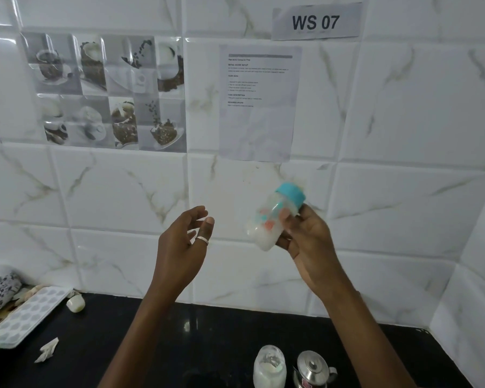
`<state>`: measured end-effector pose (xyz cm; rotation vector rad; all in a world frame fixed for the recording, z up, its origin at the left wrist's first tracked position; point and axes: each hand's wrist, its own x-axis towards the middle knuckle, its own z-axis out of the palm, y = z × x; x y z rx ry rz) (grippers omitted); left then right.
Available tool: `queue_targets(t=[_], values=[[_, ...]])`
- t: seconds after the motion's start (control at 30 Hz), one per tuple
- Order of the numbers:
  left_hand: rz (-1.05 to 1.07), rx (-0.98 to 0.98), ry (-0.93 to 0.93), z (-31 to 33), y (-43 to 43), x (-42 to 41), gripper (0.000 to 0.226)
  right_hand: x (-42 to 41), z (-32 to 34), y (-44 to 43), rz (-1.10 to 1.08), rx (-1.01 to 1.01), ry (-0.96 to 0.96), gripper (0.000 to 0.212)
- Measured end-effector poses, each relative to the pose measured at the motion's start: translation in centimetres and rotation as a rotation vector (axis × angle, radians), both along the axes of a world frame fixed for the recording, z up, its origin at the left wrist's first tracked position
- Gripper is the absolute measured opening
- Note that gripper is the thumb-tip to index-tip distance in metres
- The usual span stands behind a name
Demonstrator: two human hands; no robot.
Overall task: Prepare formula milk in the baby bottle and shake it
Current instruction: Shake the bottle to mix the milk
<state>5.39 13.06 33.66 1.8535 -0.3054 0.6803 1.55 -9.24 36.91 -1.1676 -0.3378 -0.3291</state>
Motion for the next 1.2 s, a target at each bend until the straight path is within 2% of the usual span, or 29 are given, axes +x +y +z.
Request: queue_targets(t=[0.1,0.13,0.17,0.27,0.3,0.43,0.47,0.53,0.6,0.63,0.67,0.77,0.83,0.87,0.97,1.0,1.03,1.13,1.2], values=[[0.0,-0.007,0.006,-0.1,0.2,0.0,0.036,0.5,0.9,-0.8,-0.068,0.33,-0.035,0.045],[0.002,-0.011,0.006,-0.2,0.3,0.1,0.036,0.7,1.0,-0.9,-0.085,0.351,-0.035,0.045],[0.003,-0.012,0.008,-0.2,0.3,0.1,0.036,0.7,0.9,-0.6,-0.09,0.301,-0.015,0.047],[0.007,-0.001,0.012,0.0,0.1,0.3,0.038,0.4,-0.1,0.3,-0.02,-0.017,0.061,0.058],[0.004,-0.001,0.011,0.0,0.1,0.3,0.039,0.4,-0.2,0.2,-0.013,-0.035,0.049,0.059],[0.001,-0.011,0.01,-0.2,0.4,0.3,0.037,1.0,0.8,-1.0,-0.099,0.369,-0.026,0.045],[0.003,-0.014,0.01,-0.2,0.4,0.4,0.037,1.2,0.8,-1.0,-0.119,0.391,-0.03,0.043],[0.007,-0.013,0.012,-0.1,0.3,0.5,0.038,1.1,0.1,-0.2,-0.102,0.238,0.026,0.043],[0.006,-0.001,0.007,0.0,0.0,0.6,0.041,0.6,-1.0,0.8,-0.021,-0.057,0.107,0.056],[0.004,0.005,0.004,-0.1,-0.1,0.6,0.042,0.5,-1.4,0.9,0.004,-0.139,0.116,0.062],[0.001,0.004,0.002,-0.1,-0.1,0.7,0.042,0.6,-1.4,0.7,0.006,-0.125,0.092,0.062],[0.002,-0.015,0.008,-0.2,0.2,0.7,0.037,1.1,-0.2,-0.4,-0.041,0.243,0.016,0.05],[0.011,-0.026,0.018,-0.3,0.4,0.8,0.035,1.5,0.3,-0.9,-0.079,0.352,0.003,0.053],[0.015,-0.028,0.02,-0.2,0.4,0.9,0.036,1.5,0.2,-0.6,-0.083,0.302,0.021,0.054],[0.01,-0.022,0.01,-0.1,0.0,0.9,0.036,1.0,-0.9,0.2,-0.008,-0.054,0.097,0.06],[0.006,-0.019,0.008,-0.1,-0.1,0.9,0.036,1.0,-1.2,0.1,0.012,-0.097,0.097,0.063],[0.001,-0.019,0.008,-0.2,-0.2,0.9,0.036,1.0,-1.1,-0.2,0.008,-0.058,0.077,0.062],[0.0,-0.019,0.014,-0.4,-0.2,0.9,0.035,1.5,-0.1,-1.2,-0.065,0.261,0.028,0.05],[0.004,-0.018,0.017,-0.5,-0.2,0.9,0.035,1.8,0.1,-1.1,-0.109,0.317,0.022,0.045]])
